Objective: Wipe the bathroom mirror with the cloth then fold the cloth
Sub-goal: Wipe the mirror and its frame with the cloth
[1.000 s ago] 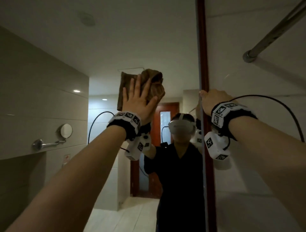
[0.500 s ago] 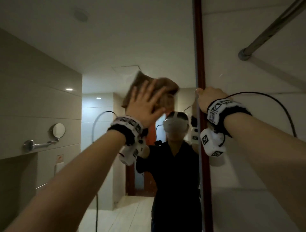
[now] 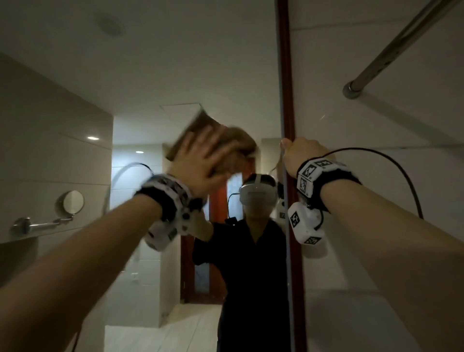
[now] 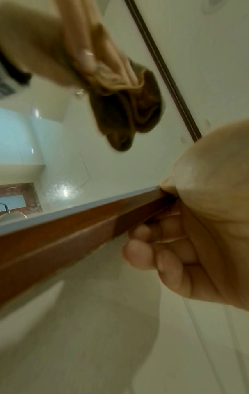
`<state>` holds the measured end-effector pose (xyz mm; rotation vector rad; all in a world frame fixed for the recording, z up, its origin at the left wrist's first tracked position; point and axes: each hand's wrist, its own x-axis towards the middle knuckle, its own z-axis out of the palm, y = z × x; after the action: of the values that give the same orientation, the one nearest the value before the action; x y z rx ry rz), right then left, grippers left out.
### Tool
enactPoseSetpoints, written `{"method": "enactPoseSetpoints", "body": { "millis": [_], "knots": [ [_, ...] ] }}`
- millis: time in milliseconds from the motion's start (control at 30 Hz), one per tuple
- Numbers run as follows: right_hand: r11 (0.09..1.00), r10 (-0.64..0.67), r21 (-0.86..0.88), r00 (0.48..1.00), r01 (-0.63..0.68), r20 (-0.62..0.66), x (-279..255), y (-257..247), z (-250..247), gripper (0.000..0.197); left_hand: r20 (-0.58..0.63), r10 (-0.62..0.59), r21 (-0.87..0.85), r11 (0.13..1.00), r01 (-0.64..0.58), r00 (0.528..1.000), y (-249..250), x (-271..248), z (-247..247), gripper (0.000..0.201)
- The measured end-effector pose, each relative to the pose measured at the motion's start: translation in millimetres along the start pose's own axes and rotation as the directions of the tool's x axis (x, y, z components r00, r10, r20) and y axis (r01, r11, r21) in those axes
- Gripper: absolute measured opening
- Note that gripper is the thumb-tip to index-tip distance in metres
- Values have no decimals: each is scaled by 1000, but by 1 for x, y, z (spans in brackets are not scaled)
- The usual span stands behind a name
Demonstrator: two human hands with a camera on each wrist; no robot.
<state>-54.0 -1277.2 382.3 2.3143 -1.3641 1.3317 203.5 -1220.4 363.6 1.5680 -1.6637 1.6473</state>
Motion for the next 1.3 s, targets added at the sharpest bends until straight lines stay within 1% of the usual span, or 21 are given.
{"method": "enactPoseSetpoints", "body": {
  "millis": [100, 167, 200, 267, 333, 400, 467, 500, 567, 667, 733, 800, 867, 933, 1000, 1033, 1100, 1133, 1200, 1267, 1300],
  "knots": [
    [1000, 10, 18, 999, -9, -42, 5, 3, 7, 47, 66, -402, -116, 906, 407, 913, -61, 12, -5, 76],
    [1000, 30, 11, 995, -29, -96, 9, 5, 12, 50, 93, -537, -152, 824, 545, 838, -61, 10, -2, 80],
    [1000, 27, 0, 994, -27, -104, 9, 5, 14, 51, 76, -543, -140, 824, 548, 836, -48, 5, 1, 80],
    [1000, 17, -1, 996, -17, -93, 9, 4, 14, 51, -2, -409, -109, 907, 406, 913, -11, -11, 6, 77],
    [1000, 6, -24, 997, -8, -81, 5, 4, 11, 49, -23, -106, -52, 993, 104, 994, 29, -36, 14, 76],
    [997, -11, -78, 996, 4, -90, 2, 2, 9, 45, 24, 189, 34, 981, -190, 982, 50, -54, 20, 76],
    [997, -4, -73, 995, -3, -96, 1, -1, 8, 44, 63, 290, 78, 953, -294, 955, 39, -45, 16, 75],
    [999, 7, -53, 996, -12, -92, 1, -2, 7, 46, 52, 245, 77, 965, -249, 968, 27, -33, 10, 73],
    [999, -6, -44, 997, 2, -82, 3, -2, 9, 48, 3, -31, -18, 999, 31, 1000, 0, -7, -3, 72],
    [999, 7, -48, 994, -12, -106, 5, 0, 13, 47, 81, -483, -193, 850, 489, 872, -22, 24, -10, 72],
    [998, -6, -67, 993, -2, -120, 6, 2, 15, 44, 94, -542, -206, 810, 549, 835, 0, 29, -12, 75],
    [999, 1, -48, 993, -7, -114, 4, 1, 13, 46, 59, -385, -149, 909, 389, 921, 37, 15, -7, 76],
    [999, -4, -35, 997, 2, -81, 4, 2, 12, 49, 49, -43, -73, 996, 47, 998, 73, -15, 2, 78],
    [1000, -3, -16, 997, 1, -83, 5, 6, 12, 50, 79, 258, 6, 966, -259, 963, 90, -44, 13, 77],
    [1000, 15, -4, 995, -15, -99, 5, 6, 12, 52, 84, 351, 45, 934, -356, 933, 74, -37, 11, 75],
    [1000, 14, -8, 995, -15, -101, 5, 6, 12, 52, 57, 306, 52, 950, -309, 950, 60, -23, 5, 74],
    [1000, 11, -8, 994, -12, -109, 6, 4, 13, 52, -28, 12, -28, 1000, -13, 1000, 25, 12, -9, 72],
    [1000, 15, -2, 993, -15, -115, 6, 4, 14, 53, -36, -173, -83, 982, 169, 984, 6, 28, -14, 71],
    [1000, 22, 6, 990, -21, -139, 9, 5, 18, 54, 12, -462, -191, 869, 456, 887, -21, 52, -16, 72],
    [1000, 19, 7, 989, -19, -146, 12, 7, 22, 55, 35, -564, -240, 797, 554, 825, -16, 63, -16, 74],
    [1000, 19, 3, 989, -19, -147, 12, 6, 23, 55, 23, -555, -231, 806, 545, 831, -3, 62, -14, 75]
  ]
}}
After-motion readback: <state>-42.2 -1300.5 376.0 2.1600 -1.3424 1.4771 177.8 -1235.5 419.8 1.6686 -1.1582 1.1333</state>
